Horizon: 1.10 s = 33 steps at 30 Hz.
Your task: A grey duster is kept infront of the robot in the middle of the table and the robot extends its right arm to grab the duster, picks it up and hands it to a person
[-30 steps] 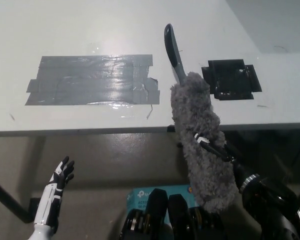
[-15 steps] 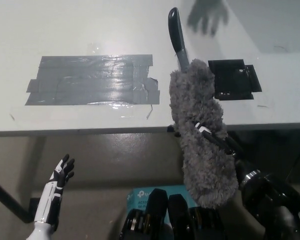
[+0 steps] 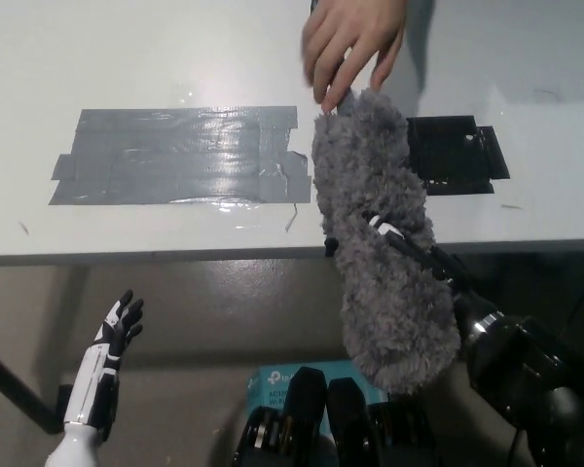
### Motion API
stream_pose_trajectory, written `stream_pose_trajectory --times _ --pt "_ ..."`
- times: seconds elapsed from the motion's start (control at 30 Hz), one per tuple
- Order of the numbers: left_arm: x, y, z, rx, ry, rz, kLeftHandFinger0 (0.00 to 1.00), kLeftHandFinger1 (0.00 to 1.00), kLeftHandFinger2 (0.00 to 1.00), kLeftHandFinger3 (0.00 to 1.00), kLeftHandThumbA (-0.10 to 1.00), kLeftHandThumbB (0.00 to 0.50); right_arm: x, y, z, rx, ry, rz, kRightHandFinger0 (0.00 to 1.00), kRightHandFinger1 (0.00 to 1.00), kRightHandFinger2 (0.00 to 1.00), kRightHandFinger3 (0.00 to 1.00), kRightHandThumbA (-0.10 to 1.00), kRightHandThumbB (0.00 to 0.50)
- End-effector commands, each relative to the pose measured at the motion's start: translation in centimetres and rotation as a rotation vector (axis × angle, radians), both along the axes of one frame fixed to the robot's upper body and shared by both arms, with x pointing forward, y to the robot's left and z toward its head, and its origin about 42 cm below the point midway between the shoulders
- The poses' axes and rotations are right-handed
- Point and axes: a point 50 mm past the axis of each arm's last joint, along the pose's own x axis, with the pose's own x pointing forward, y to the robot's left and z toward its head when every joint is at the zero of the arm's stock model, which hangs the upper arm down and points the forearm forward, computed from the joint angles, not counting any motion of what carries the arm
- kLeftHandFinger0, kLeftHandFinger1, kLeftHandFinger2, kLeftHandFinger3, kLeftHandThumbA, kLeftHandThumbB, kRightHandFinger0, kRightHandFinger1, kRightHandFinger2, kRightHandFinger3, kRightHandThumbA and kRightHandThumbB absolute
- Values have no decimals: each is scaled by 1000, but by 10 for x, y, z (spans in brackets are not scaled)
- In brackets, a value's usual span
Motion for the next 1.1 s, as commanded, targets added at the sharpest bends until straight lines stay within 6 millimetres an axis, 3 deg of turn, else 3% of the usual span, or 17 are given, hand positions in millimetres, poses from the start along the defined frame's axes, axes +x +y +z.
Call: stream_pose_trajectory --times 0.0,0.13,0.2,0.23,0.27,0.3,0.33,0.47,0.53,0.67,0.73,0.87,1.07 --pt "6 5 15 21 -75 -13 1000 1000 1000 1000 1000 320 2 6 28 53 -38 41 0 448 892 1000 -100 101" --pt "6 5 16 16 -72 -15 1000 1000 1000 1000 1000 325 1 5 28 42 -35 38 0 474 906 1000 -100 115" --pt "6 5 16 17 -70 -15 1000 1000 1000 1000 1000 327 0 5 28 59 -40 55 34 540 979 1000 -100 145" --pt "6 5 16 18 -71 -15 1000 1000 1000 1000 1000 326 0 4 28 59 -40 59 130 619 1000 1000 -100 176" --pt "6 5 16 20 -71 -16 1000 1000 1000 1000 1000 327 -2 4 29 73 -43 78 756 1000 1000 1000 208 295" --pt "7 5 16 21 -71 -16 1000 1000 1000 1000 1000 327 -3 3 29 84 -44 93 1000 1000 1000 1000 253 360" --pt "7 5 16 20 -68 -18 1000 1000 1000 1000 1000 328 -5 3 29 98 -49 111 1000 1000 1000 1000 338 379" --pt "7 4 17 18 -69 -21 1000 1000 1000 1000 1000 331 -9 3 28 87 -58 102 1000 1000 1000 1000 418 436" --pt "8 4 17 22 -74 -21 1000 1000 1000 1000 1000 331 -10 4 26 78 -68 98 1000 1000 1000 1000 514 465" --pt "8 5 18 14 -67 -26 1000 1000 1000 1000 1000 336 -11 3 24 69 -86 104 1000 1000 1000 1000 548 473" --pt "7 5 17 -1 -60 -39 1000 1000 1000 1000 1000 339 -13 1 23 72 -112 117 1000 1000 1000 1000 615 452" --pt "7 3 17 -5 -59 -46 1000 1000 1000 1000 1000 347 -17 -4 22 91 -119 116 1000 1000 1000 1000 596 470" --pt "8 5 17 3 -59 -45 1000 1000 1000 1000 1000 338 -35 -25 14 20 -212 133 1000 1000 1000 1000 744 480"
